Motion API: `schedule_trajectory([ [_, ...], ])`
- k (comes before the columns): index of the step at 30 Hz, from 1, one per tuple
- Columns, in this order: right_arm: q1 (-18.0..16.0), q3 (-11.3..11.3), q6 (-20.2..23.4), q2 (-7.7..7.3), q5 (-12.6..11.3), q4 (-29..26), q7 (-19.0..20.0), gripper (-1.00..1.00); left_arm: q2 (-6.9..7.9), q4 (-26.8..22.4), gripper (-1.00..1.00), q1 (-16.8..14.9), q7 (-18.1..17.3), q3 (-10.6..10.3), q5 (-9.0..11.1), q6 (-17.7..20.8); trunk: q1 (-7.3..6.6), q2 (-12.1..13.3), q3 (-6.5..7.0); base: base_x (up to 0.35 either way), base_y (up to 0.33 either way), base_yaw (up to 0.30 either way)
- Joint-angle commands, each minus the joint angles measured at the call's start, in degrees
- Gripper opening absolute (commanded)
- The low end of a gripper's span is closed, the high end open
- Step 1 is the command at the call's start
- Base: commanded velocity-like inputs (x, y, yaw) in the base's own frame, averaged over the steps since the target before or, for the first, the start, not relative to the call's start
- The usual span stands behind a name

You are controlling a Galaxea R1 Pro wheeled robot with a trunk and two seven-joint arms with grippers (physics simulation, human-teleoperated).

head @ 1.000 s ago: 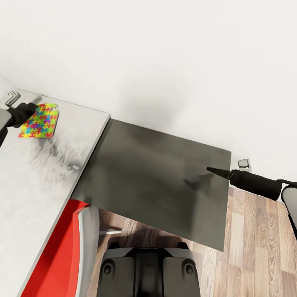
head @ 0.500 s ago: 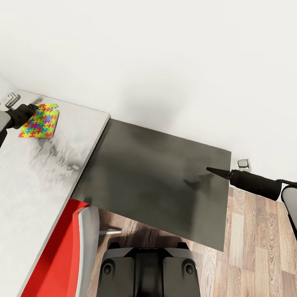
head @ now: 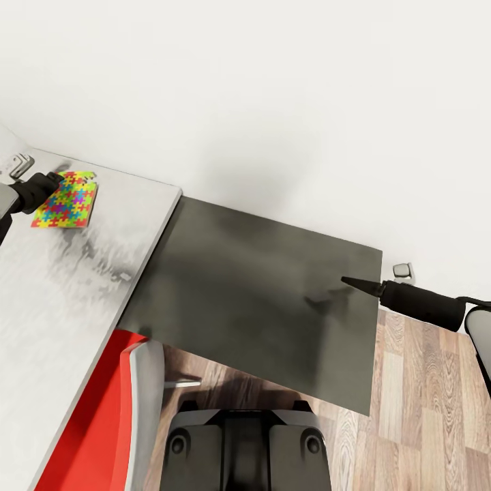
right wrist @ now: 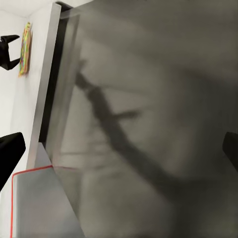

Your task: Put all the toys in the child's room - the three board games (two on the bed and one on the table), the two jigsaw puzzles on the table, and the tennis ball on the table - inside the toy box on the table in the child's room.

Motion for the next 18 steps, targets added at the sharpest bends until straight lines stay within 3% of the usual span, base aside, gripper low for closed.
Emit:
schedule_trajectory([
  [1, -0.03, -0.07, 0.28, 0.00, 0.26, -0.01, 0.35, 1.00, 0.06, -0.11, 1.00, 0.02, 0.45, -0.48, 0.61, 0.16, 0.03, -0.09, -0.07, 0.000, 0.000, 0.000],
  [9, -0.04, 0.00, 0.28, 0.00, 0.26, -0.01, 0.35, 1.00, 0.06, -0.11, 1.00, 0.15, 0.37, -0.46, 0.62, 0.19, 0.03, -0.09, -0.07, 0.000, 0.000, -0.016],
  [18, -0.04, 0.08, 0.28, 0.00, 0.26, -0.01, 0.35, 1.00, 0.06, -0.11, 1.00, 0.22, 0.16, -0.50, 0.62, 0.21, 0.03, -0.09, -0.07, 0.000, 0.000, -0.154],
])
